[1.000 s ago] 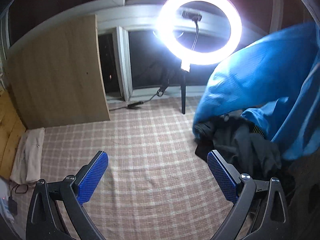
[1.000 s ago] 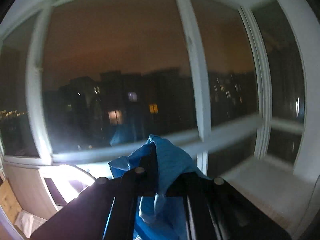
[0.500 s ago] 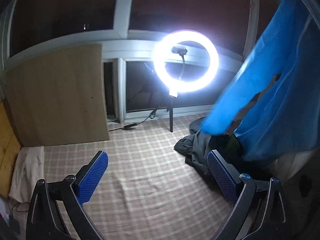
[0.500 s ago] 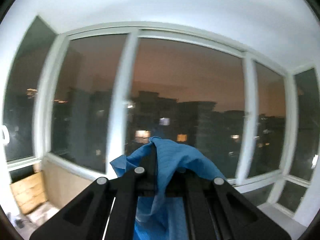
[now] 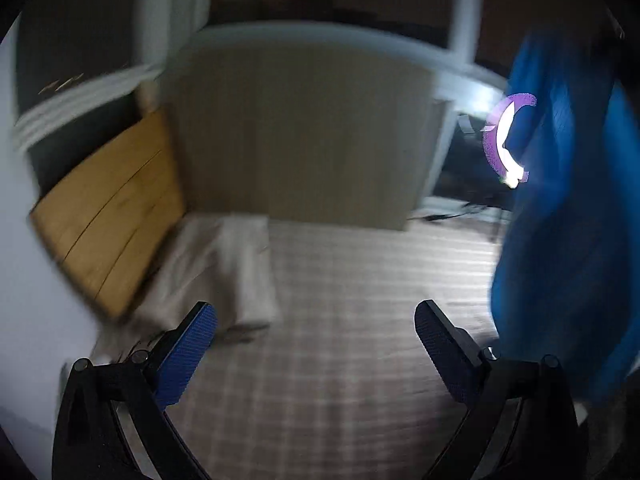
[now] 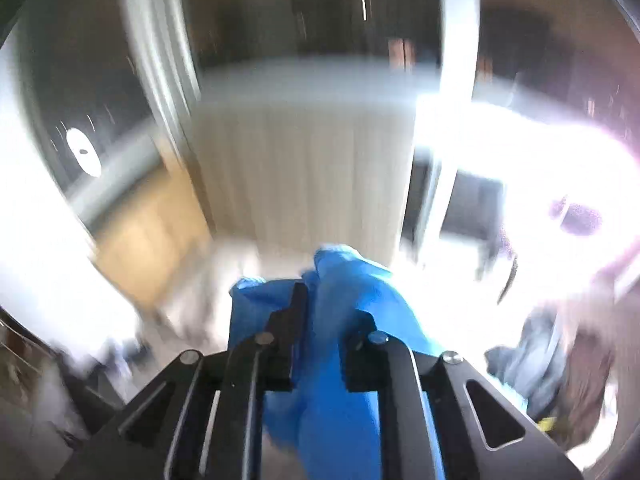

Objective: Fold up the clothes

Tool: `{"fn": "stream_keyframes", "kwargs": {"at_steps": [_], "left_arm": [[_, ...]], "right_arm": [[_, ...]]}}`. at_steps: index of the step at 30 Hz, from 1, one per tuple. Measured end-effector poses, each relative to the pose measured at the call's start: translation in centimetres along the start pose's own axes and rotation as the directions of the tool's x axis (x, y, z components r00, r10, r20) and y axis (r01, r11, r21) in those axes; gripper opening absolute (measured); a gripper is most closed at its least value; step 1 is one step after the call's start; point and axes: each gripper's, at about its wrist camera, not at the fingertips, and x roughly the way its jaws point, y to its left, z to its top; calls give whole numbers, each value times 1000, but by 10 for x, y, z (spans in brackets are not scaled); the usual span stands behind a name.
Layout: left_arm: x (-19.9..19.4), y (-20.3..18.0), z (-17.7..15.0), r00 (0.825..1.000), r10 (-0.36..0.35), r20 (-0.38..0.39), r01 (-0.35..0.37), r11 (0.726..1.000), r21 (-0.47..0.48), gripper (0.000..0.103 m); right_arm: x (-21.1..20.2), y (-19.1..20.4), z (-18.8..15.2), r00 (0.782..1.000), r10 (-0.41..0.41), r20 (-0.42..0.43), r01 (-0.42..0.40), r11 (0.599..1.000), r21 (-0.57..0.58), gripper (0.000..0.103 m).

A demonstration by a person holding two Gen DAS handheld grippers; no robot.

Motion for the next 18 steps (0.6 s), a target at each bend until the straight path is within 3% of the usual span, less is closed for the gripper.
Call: {"fn": "stream_keyframes", "kwargs": {"at_steps": [1,3,5,6,7,10,13,16,18], "left_arm": [[9,2,-8,1000,8,-27,-8,1000,-3,99],[28,0,-28,996,12,-88,-11,1000,4,99],[50,-11,-49,987,-3,-158,6,1000,19,99],[61,-20,-59,981,-17,-192,22,999,23,99],[72,-28,-69,974,-31,-226,38,999,27,99],[99,-46,-93,952,-36,-306,35,999,-6,91],[114,-51,-105,925,-94,-369,61,993,-99,88],[116,-62,-107,918,-126,-377,67,984,-167,88],[119,-75,-106,914,-140,-380,70,979,-193,88]], "right_arm": [[41,-6,-10,995,-7,-99,8,1000,10,14],[74,-27,-41,989,9,-145,-7,1000,15,14],[98,-49,-64,986,-41,-163,39,999,-17,28],[109,-58,-71,982,-72,-177,68,997,-28,41],[120,-69,-84,977,-79,-198,77,997,-18,45],[160,-99,-118,950,-42,-309,34,999,-30,45],[201,-110,-138,928,-47,-369,20,997,-75,45],[244,-120,-150,911,-38,-411,-7,994,-107,45],[268,-133,-143,913,-60,-404,11,992,-123,45]]}}
